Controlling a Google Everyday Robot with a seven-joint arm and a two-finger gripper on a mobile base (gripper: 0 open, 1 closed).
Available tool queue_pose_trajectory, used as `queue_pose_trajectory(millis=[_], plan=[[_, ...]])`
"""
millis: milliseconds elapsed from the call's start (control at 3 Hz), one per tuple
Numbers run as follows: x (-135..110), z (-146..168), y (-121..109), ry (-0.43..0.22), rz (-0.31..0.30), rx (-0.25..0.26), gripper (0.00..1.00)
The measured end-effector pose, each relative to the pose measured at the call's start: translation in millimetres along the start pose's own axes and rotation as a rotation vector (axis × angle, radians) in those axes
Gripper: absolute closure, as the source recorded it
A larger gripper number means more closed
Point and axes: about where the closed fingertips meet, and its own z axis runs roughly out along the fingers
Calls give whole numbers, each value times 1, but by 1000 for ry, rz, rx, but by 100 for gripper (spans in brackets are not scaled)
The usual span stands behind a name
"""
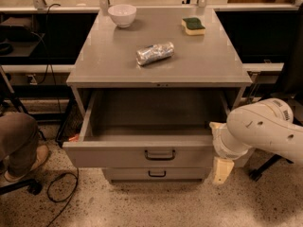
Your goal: Open top drawer
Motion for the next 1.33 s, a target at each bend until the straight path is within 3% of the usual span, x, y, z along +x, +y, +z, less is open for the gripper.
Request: queue_pose_trajectory(millis=[333, 667, 1333], plan=[[4, 5, 11, 6, 4, -41, 27], [10, 3, 14, 0, 27, -44, 50], [26, -30, 23, 40, 75, 8, 95]])
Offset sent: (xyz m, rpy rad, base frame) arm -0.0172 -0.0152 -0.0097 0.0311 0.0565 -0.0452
